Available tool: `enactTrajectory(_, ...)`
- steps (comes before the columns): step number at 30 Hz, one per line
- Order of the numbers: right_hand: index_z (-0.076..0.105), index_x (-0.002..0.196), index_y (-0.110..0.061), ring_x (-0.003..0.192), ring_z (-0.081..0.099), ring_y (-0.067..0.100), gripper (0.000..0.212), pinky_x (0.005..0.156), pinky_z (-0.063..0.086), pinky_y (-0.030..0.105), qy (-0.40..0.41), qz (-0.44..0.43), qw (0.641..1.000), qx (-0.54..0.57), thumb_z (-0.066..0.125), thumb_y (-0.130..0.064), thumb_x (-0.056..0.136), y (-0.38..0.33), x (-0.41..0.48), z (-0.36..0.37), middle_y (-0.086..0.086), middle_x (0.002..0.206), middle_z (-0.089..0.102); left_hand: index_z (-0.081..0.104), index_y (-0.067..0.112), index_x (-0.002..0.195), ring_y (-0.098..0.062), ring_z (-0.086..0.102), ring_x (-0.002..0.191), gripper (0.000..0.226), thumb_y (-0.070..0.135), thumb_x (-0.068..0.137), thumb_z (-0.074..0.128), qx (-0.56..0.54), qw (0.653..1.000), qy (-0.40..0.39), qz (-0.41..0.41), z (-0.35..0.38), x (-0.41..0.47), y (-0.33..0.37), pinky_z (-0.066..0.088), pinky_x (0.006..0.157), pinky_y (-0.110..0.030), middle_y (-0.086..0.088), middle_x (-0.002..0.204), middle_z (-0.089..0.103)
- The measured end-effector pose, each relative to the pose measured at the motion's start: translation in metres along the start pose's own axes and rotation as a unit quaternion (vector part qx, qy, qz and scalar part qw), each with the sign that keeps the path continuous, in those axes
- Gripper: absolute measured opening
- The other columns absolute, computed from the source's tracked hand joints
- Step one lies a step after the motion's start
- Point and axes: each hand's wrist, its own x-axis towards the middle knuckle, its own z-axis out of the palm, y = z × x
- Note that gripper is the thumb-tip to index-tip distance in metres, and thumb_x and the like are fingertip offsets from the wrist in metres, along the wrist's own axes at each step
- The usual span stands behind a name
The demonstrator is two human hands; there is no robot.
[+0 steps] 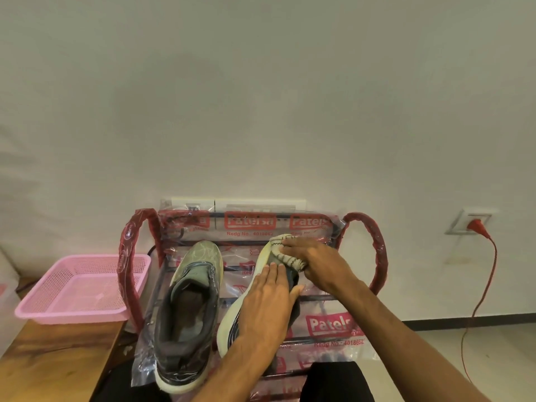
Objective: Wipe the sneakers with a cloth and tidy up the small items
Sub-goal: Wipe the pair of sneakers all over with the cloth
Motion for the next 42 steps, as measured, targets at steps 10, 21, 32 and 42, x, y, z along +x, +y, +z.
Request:
enactTrajectory(10,0.06,0.132,-0.025,0.13,0.048,0.019,0.048,0.103,0.042,0.033,0.023,0.025,0.999,0.002,0.071,-0.016,0.086,0.003,0.01,0.003,-0.002,0.14,0.055,0.017,0.005,0.153,-0.022,0.019,0.148,0.069,0.05,0.101,0.026,0.042,0.999,-0.022,0.004,0.001,0.004,0.001,0.016,0.121,-0.032,-0.014,0.159,0.022)
enactTrajectory(21,0.062,0.129,-0.022,0.126,0.051,0.02,0.046,0.1,0.045,0.035,-0.017,0.02,0.998,-0.056,0.073,-0.018,0.084,0.002,0.023,-0.001,0.0,0.139,0.055,0.021,0.009,0.152,-0.02,0.021,0.147,0.066,0.051,0.101,0.025,0.034,0.999,-0.022,-0.005,-0.003,0.007,-0.011,0.021,0.117,-0.03,-0.01,0.159,0.025)
enactTrajectory(32,0.057,0.132,-0.025,0.121,0.05,0.02,0.05,0.092,0.052,0.037,-0.044,0.045,0.993,-0.099,0.073,-0.025,0.084,0.005,0.022,-0.005,0.0,0.134,0.052,0.027,0.01,0.149,-0.021,0.027,0.145,0.061,0.048,0.102,0.028,0.044,0.999,-0.016,0.008,0.002,0.005,-0.008,0.028,0.117,-0.032,-0.009,0.156,0.031)
enactTrajectory(42,0.064,0.125,-0.022,0.114,0.056,0.019,0.045,0.086,0.052,0.03,-0.007,0.018,0.998,-0.055,0.075,-0.02,0.082,0.014,0.017,0.002,-0.001,0.126,0.058,0.028,0.011,0.149,-0.023,0.028,0.144,0.062,0.049,0.1,0.028,0.068,0.997,-0.027,0.015,0.002,0.006,-0.003,0.028,0.115,-0.033,-0.011,0.154,0.034)
